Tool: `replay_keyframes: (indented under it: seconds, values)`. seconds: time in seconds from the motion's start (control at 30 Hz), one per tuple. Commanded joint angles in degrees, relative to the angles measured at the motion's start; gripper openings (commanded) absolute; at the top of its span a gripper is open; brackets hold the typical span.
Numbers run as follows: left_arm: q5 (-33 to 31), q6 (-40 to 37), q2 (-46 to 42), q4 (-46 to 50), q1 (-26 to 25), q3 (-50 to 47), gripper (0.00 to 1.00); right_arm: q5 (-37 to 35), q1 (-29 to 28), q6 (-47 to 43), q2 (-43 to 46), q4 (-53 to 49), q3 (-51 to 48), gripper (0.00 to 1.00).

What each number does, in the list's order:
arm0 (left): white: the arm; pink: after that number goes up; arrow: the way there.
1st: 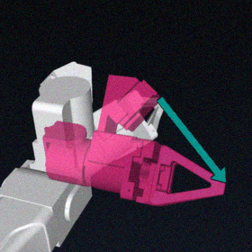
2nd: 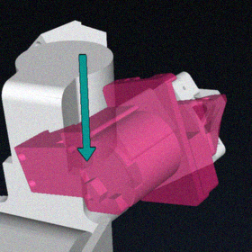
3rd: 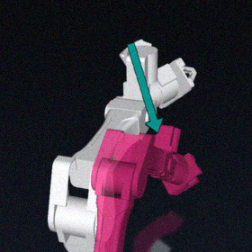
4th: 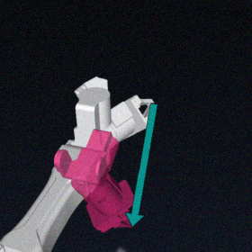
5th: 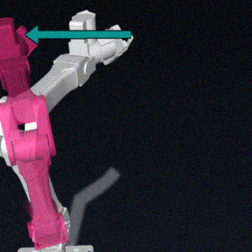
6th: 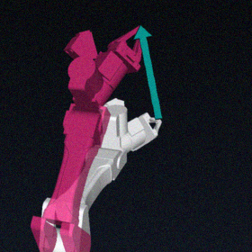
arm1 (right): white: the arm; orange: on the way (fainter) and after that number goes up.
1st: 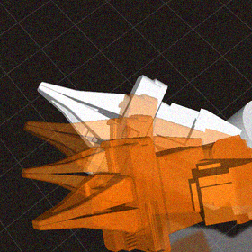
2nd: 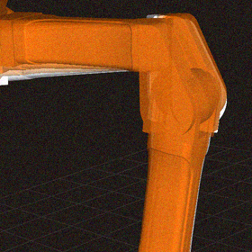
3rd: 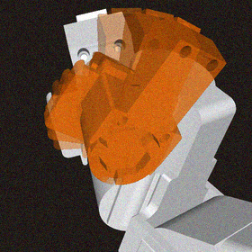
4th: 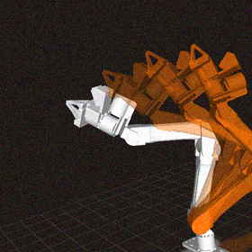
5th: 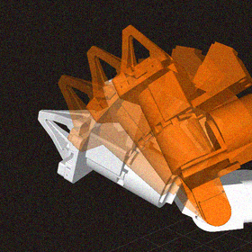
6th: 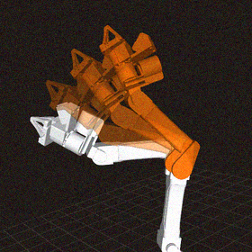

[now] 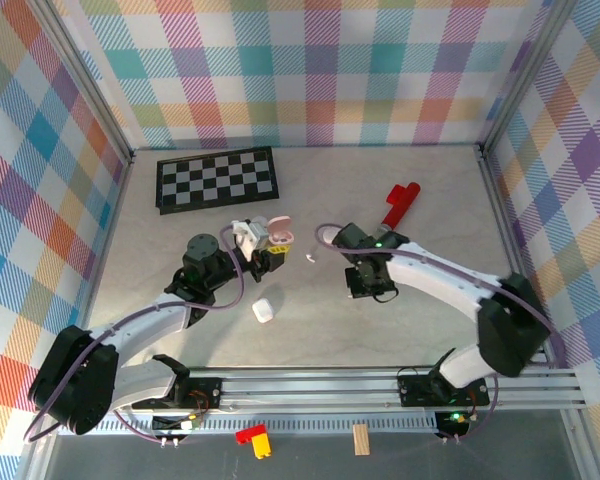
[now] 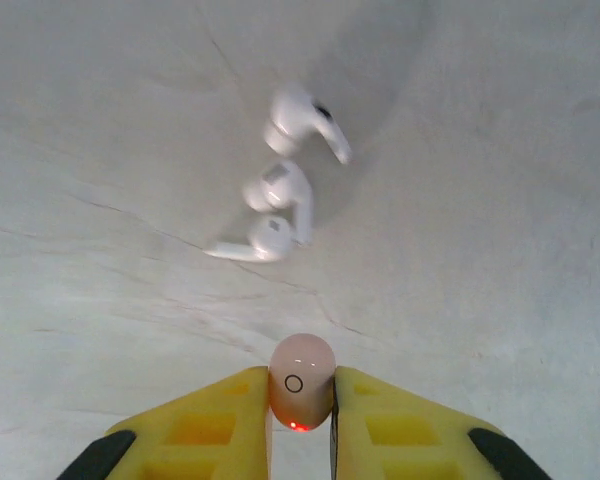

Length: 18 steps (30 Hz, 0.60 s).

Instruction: Insert wireless bluetooth earbuds into charging case

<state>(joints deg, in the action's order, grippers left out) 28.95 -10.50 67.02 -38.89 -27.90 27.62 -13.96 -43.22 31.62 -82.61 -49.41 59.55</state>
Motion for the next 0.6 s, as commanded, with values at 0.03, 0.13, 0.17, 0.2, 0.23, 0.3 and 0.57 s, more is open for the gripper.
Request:
replay_keyframes:
  seconds: [0.03,0.13,0.17,0.2,0.23,0.3,0.57]
  values:
    - [5.4,-1.4,1.4,0.1,0.6,3.7,0.27,3.7,-0.1,-3.8,9.0,7.4,-0.8,0.20]
    - [8.8,-2.2,3.5,1.5,0.5,5.5,0.26,9.8,0.8,-7.0,15.1,14.5,-2.1,0.20]
    - [10.1,-2.1,4.1,1.3,0.5,6.0,0.26,12.7,1.4,-7.7,16.6,16.9,-2.4,0.21]
    - [11.2,-1.9,4.5,1.3,0.3,6.6,0.26,15.2,1.8,-8.2,18.1,18.8,-2.5,0.20]
    - [12.1,-1.9,4.8,1.7,0.2,7.1,0.26,17.8,2.4,-8.6,19.0,20.0,-2.3,0.20]
    - [14.4,-2.5,5.5,4.1,0.0,8.6,0.26,21.8,2.9,-9.5,20.4,22.1,-1.5,0.19]
    - [21.4,-2.6,6.6,8.1,-0.7,11.6,0.25,30.4,3.4,-12.1,19.8,25.6,2.0,0.19]
